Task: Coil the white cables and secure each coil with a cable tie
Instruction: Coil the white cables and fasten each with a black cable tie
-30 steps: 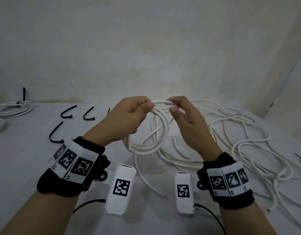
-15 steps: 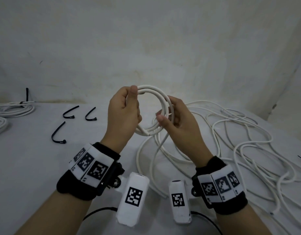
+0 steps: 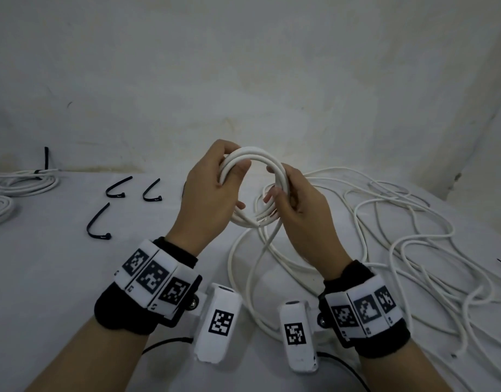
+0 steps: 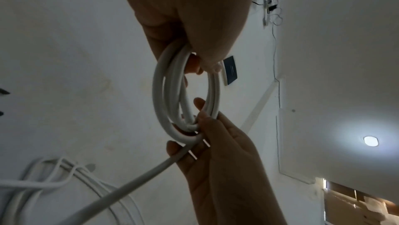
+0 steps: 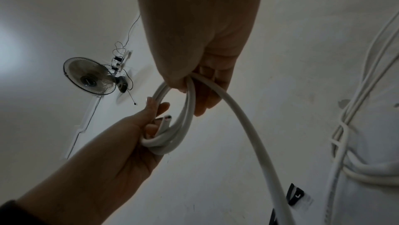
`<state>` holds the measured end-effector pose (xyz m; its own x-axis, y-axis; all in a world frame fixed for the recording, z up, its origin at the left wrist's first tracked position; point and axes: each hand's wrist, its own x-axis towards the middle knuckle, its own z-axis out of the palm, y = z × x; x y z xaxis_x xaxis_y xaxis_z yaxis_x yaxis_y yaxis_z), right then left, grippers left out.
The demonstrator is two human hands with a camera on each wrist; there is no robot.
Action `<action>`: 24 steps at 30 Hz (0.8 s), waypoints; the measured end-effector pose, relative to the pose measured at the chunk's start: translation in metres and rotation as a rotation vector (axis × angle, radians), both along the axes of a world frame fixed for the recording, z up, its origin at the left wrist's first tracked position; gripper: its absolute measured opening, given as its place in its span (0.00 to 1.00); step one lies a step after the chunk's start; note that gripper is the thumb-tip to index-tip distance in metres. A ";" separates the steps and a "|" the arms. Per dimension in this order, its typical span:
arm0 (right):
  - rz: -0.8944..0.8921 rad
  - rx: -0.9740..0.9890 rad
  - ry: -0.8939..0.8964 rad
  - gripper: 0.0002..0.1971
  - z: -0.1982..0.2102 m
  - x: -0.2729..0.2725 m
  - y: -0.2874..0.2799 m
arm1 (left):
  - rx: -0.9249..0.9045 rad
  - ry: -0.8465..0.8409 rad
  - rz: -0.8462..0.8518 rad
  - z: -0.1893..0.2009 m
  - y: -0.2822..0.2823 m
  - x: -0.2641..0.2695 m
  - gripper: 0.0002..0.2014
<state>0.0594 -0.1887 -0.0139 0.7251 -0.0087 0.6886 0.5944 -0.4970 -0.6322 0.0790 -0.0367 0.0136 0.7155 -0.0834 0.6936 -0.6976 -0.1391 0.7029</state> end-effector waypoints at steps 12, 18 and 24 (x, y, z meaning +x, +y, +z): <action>0.632 0.743 0.360 0.13 0.010 -0.005 0.006 | -0.146 0.130 -0.050 -0.007 -0.014 -0.004 0.10; 0.642 0.898 0.465 0.19 0.016 -0.008 0.011 | -0.213 0.188 -0.161 -0.008 -0.019 -0.007 0.14; 0.586 0.901 0.497 0.19 0.022 -0.005 0.011 | -0.204 0.212 -0.161 -0.011 -0.019 -0.002 0.14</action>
